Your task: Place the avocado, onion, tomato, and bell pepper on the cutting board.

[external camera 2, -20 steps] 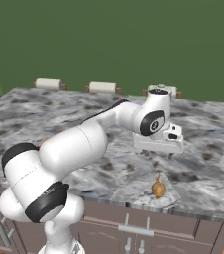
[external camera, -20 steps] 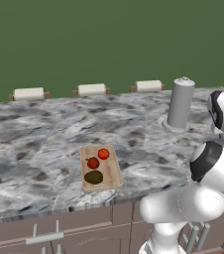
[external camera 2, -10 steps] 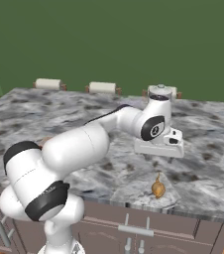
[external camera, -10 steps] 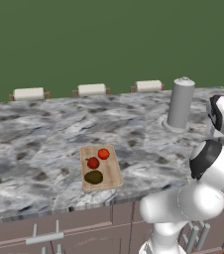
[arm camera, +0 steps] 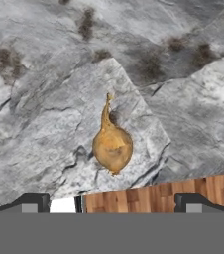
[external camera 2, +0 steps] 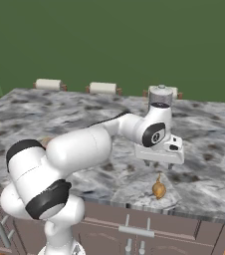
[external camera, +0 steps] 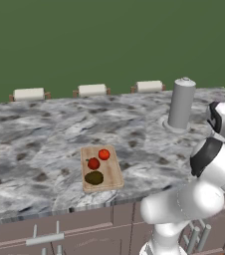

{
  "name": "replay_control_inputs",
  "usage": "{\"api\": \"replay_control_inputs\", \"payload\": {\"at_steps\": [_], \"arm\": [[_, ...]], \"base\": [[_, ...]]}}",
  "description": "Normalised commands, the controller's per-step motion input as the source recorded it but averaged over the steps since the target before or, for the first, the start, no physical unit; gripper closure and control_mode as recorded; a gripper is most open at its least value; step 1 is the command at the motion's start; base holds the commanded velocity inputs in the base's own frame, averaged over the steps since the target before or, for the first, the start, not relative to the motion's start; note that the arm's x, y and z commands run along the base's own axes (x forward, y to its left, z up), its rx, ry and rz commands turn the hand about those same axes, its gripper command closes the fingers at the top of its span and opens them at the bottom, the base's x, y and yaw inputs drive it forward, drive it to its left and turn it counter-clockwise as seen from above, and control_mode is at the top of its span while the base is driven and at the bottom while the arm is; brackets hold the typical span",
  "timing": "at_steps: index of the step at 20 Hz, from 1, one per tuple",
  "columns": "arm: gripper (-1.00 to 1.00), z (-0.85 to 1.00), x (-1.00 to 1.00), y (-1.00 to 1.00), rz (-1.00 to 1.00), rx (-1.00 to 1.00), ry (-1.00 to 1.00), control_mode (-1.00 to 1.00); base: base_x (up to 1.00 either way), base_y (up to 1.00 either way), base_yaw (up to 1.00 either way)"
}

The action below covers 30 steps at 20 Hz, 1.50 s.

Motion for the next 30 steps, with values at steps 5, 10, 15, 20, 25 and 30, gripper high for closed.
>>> {"api": "replay_control_inputs", "payload": {"at_steps": [5,10,15,20,25,30], "arm": [[-1.00,-0.25,0.05,0.00,0.00,0.00,0.02,-1.00],[-1.00,-0.24,0.03,0.00,0.00,0.00,0.01,-1.00],[-1.00,-0.24,0.06,0.00,0.00,0.00,0.02,-1.00],[-1.00,-0.23,0.05,-0.01,0.00,0.00,0.02,-1.00],[-1.00,-0.22,0.05,-0.06,0.00,0.00,0.02,-1.00],[-1.00,-0.17,0.02,-0.11,0.00,0.00,0.01,-1.00]], "base": [[0.00,0.00,0.00],[0.00,0.00,0.00],[0.00,0.00,0.00],[0.00,0.00,0.00],[0.00,0.00,0.00],[0.00,0.00,0.00]]}}
